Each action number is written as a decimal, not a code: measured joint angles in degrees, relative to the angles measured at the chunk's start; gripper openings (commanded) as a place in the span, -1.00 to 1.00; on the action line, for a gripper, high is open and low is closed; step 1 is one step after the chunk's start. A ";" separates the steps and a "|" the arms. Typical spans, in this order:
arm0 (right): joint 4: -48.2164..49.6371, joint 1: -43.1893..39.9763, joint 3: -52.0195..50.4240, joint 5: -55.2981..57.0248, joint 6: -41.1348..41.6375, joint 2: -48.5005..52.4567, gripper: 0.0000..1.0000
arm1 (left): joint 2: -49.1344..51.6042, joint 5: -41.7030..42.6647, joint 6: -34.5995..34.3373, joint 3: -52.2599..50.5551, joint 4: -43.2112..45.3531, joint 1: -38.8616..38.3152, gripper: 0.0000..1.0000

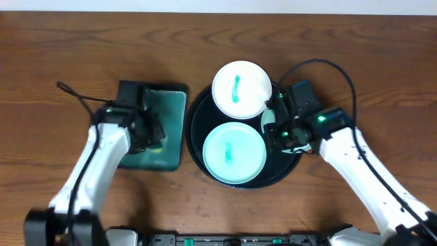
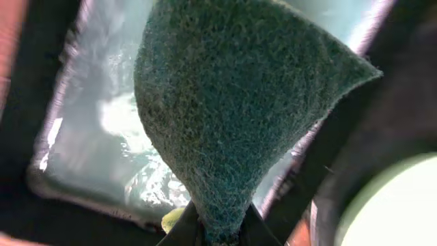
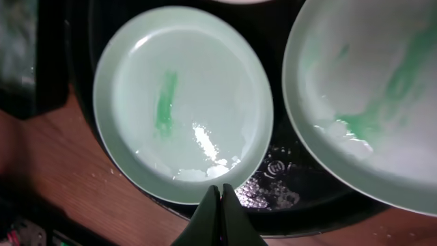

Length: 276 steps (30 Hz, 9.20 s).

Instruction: Clean dirty plates on tray and stack at the side

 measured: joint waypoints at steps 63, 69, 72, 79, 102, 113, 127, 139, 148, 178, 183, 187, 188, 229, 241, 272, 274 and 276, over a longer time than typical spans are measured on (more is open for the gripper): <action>11.56 6.05 -8.98 12.17 9.01 14.80 -0.44 | 8.72 0.85 7.21 3.85 -1.46 0.00 -0.85; 13.25 4.90 -9.07 13.40 12.57 14.47 -0.97 | 15.17 0.85 7.23 1.42 1.20 0.00 -0.85; 13.42 4.13 -9.07 12.50 13.49 14.27 -0.98 | 18.16 0.96 7.23 1.36 1.84 0.00 -0.86; 13.66 4.07 -9.11 12.39 14.03 14.27 -0.97 | 18.18 1.42 7.30 4.02 -3.93 0.04 -0.86; 14.38 4.04 -9.44 12.48 15.47 14.12 -0.97 | 14.99 12.72 -9.53 5.68 12.83 -29.14 -0.85; 14.36 4.07 -9.44 12.50 15.50 14.12 -0.98 | 23.89 14.25 -14.82 7.02 14.75 -32.30 -0.85; 14.34 4.04 -9.44 12.50 15.50 14.10 -0.97 | 23.98 13.88 -15.08 7.80 7.85 -27.54 -0.85; 14.10 3.76 -9.44 12.17 15.67 14.05 -0.98 | 25.64 19.04 -17.11 6.71 23.61 -37.57 -0.85; 14.05 3.78 -9.44 12.20 15.69 14.05 -0.98 | 25.64 16.17 -19.87 8.66 14.08 -37.64 -0.86; 14.40 4.11 -9.44 9.22 16.94 14.08 -0.97 | 27.36 11.93 -16.83 13.94 11.43 -32.70 -0.85; 14.38 4.11 -9.44 9.68 16.94 14.08 -0.98 | 28.85 18.62 -16.85 13.94 12.13 -32.48 -0.86; 14.38 4.11 -9.44 9.81 16.94 14.10 -0.97 | 29.44 23.96 -16.83 13.94 12.28 -34.01 -0.85; 14.34 4.09 -9.44 9.84 17.09 14.08 -0.98 | 29.55 24.90 -16.83 13.94 12.09 -34.67 -0.85; 14.27 4.09 -9.40 10.27 16.65 14.08 -0.88 | 7.65 -3.08 -13.09 14.75 -9.27 -17.18 -0.85; 17.62 4.09 -9.49 11.91 14.38 14.45 -0.98 | 8.61 -11.65 -6.34 8.96 -5.77 -4.02 -0.67; 32.98 17.25 18.82 18.88 4.22 14.78 -0.98 | -28.46 -9.60 -3.30 10.51 -18.88 -2.95 0.61; 38.34 20.09 18.82 21.64 2.43 18.69 -0.98 | -29.64 -9.60 -3.30 10.51 -19.06 -2.95 0.61; 41.92 22.08 18.82 24.37 -0.09 22.05 -0.98 | -30.18 -9.60 -3.30 10.54 -19.06 -2.95 0.61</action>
